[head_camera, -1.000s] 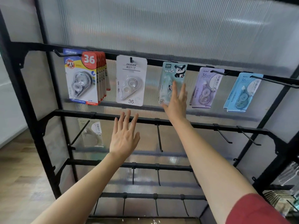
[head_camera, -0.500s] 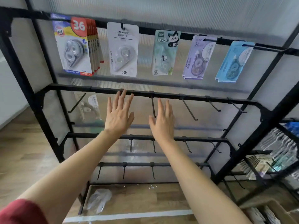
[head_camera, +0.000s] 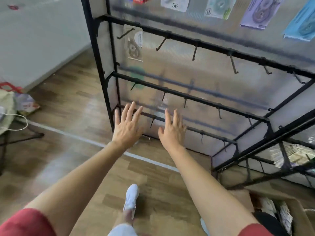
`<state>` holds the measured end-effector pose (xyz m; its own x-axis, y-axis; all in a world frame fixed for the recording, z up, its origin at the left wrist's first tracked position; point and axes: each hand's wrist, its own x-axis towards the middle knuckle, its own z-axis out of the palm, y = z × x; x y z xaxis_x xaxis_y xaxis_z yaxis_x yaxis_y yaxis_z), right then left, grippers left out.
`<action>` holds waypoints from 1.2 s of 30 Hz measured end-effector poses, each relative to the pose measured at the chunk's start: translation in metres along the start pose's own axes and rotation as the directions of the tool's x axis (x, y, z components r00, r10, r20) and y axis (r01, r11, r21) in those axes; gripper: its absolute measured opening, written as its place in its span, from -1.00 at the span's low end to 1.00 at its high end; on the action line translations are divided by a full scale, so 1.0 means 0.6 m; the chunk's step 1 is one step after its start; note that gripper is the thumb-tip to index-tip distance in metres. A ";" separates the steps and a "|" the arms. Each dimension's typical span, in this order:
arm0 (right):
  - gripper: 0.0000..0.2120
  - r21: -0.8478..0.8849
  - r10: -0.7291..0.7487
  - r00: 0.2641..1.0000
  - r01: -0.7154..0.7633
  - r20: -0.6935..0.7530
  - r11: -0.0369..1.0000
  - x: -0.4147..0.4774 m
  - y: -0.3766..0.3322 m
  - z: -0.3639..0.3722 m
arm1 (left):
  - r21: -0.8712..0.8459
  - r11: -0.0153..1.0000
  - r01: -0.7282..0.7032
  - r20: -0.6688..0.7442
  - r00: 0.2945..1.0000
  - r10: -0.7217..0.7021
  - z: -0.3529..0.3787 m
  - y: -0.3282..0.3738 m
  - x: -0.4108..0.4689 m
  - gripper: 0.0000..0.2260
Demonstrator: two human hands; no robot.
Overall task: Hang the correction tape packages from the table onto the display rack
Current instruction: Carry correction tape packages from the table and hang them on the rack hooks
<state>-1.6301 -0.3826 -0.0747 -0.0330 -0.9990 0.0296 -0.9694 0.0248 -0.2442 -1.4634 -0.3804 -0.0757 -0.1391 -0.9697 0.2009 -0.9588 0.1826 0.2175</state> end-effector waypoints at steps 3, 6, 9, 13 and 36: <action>-0.31 -0.016 -0.018 0.989 0.020 0.146 1.000 -0.073 -0.018 0.032 | -0.001 0.990 0.143 0.046 0.989 -0.143 0.007 -0.030 -0.111 -0.35; -0.31 -0.078 -0.095 0.964 0.117 0.247 0.990 -0.143 -0.045 0.058 | 0.063 0.962 0.266 0.100 0.957 -0.271 0.006 -0.067 -0.220 -0.32; -0.30 -0.122 -0.193 0.929 0.241 0.315 0.963 -0.198 -0.088 0.079 | 0.122 0.913 0.388 0.097 0.911 -0.400 -0.008 -0.107 -0.324 -0.32; -0.30 -0.106 -0.322 0.859 0.391 0.397 0.914 -0.259 -0.174 0.106 | 0.158 0.810 0.565 0.041 0.816 -0.577 -0.050 -0.170 -0.459 -0.34; -0.33 0.041 -0.788 0.450 0.858 0.419 0.512 -0.693 -0.770 0.212 | 0.079 0.288 0.954 -0.247 0.298 -0.922 -0.329 -0.525 -1.110 -0.38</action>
<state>-1.1375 0.0169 -0.0972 0.8513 -0.4847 -0.2007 -0.5145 -0.8461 -0.1393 -1.0199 0.2402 -0.0894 0.9036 -0.4175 0.0958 -0.4282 -0.8858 0.1787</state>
